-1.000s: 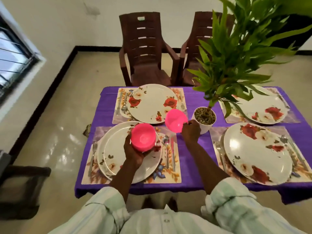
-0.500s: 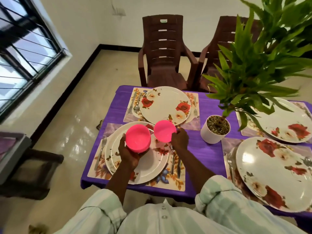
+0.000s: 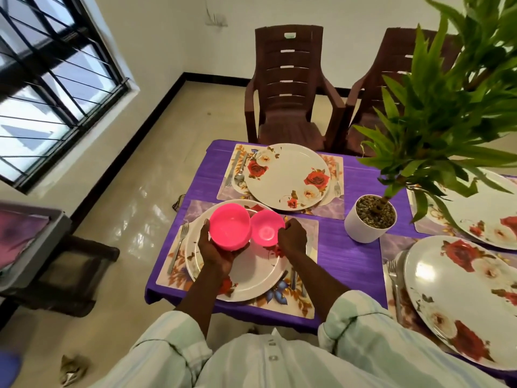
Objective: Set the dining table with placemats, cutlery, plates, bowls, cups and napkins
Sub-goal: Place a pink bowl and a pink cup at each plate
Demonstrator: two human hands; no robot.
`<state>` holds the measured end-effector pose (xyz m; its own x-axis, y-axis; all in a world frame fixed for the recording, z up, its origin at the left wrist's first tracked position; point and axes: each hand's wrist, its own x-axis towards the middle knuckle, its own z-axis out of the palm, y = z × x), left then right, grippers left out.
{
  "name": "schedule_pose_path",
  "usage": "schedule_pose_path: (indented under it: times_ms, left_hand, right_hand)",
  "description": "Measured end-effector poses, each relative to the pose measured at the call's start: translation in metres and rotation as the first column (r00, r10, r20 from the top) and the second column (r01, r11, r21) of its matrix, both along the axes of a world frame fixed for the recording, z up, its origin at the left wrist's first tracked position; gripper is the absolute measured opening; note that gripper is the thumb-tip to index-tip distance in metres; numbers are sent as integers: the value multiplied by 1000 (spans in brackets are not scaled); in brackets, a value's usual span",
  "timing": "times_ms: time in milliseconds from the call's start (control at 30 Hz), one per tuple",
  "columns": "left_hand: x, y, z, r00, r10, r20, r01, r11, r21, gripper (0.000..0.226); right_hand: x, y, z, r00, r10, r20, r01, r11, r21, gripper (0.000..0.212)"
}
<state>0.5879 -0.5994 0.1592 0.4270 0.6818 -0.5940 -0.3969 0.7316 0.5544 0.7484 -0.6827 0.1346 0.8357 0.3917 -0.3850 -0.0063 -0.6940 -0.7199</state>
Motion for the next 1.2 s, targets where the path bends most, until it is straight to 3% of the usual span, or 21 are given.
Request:
schedule_pose_path:
  times_ms: [267, 433, 833, 1067, 1200]
  left_hand:
    - [-8, 9, 3, 1000, 12, 2, -12, 1000, 15, 56]
    - [-8, 9, 3, 1000, -2, 15, 2, 1000, 22, 51]
    - [-8, 8, 9, 998, -67, 21, 66, 997, 27, 63]
    - [18, -10, 21, 951, -275, 142, 266, 961, 80, 48]
    - [48, -40, 31, 865, -473, 166, 466, 881, 78, 54]
  right_hand:
    - [-9, 6, -4, 997, 59, 57, -55, 996, -71, 34]
    - [-11, 6, 1, 999, 38, 38, -35, 997, -68, 35]
    - [-13, 0, 13, 996, -54, 73, 58, 997, -45, 39]
    - [-3, -25, 31, 965, -243, 94, 230, 964, 132, 12]
    - [18, -60, 44, 928, -366, 63, 341, 908, 245, 17]
